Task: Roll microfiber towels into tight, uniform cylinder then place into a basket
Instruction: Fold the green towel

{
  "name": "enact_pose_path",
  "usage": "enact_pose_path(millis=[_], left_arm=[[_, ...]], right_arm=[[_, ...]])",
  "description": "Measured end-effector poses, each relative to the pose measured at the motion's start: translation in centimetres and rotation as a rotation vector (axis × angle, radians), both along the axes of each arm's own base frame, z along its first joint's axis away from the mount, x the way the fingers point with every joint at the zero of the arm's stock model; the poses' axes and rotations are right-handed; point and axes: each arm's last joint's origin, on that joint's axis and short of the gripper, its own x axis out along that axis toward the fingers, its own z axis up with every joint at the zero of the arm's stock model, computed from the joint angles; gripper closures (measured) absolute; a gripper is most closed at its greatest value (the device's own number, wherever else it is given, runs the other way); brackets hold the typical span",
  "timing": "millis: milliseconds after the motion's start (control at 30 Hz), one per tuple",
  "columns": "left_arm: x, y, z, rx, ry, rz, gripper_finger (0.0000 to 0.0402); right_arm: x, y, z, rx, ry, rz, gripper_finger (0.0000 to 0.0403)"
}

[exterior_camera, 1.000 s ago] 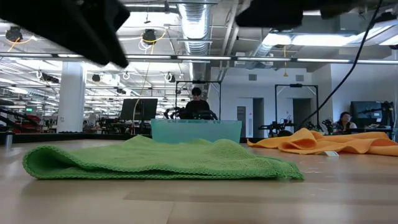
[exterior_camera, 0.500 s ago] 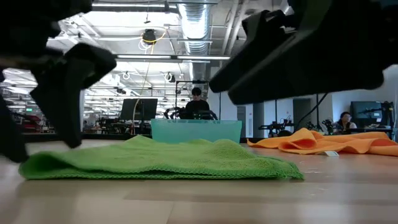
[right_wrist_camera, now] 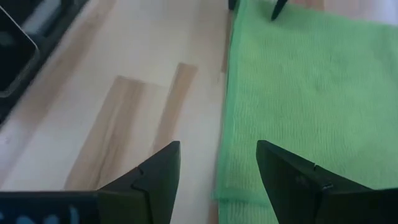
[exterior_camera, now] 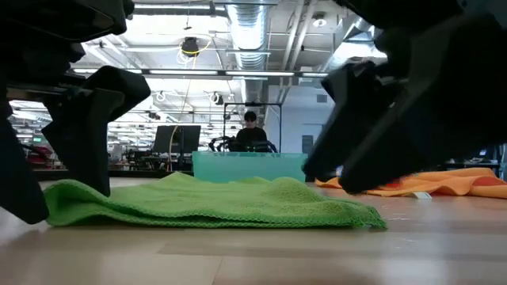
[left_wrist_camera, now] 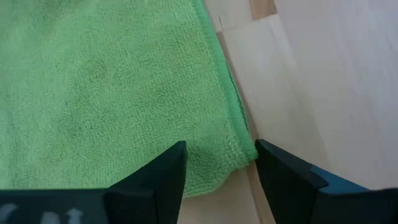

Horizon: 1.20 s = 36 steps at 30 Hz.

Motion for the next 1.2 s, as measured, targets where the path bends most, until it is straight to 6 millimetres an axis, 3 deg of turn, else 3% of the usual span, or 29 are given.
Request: enact_pose_path(millis=[900,1033,1200], left_arm=[[0.4,0.2,-0.2,0.0,-0.062,0.122,0.022],[0.5,0.2,-0.2,0.011,-0.078,0.129,0.0242],[0.5,0.2,-0.2,0.014,-0.08,0.128,0.0301]], right_arm=[[-0.6,-1.0,-0.9,0.026,0.148,-0.094,0.0168],[-0.6,-1.2,-0.9,0.044,0.159,-0.125,0.017],[-0.4,-1.7,-1.0,0.069,0.173,-0.16,0.0193]])
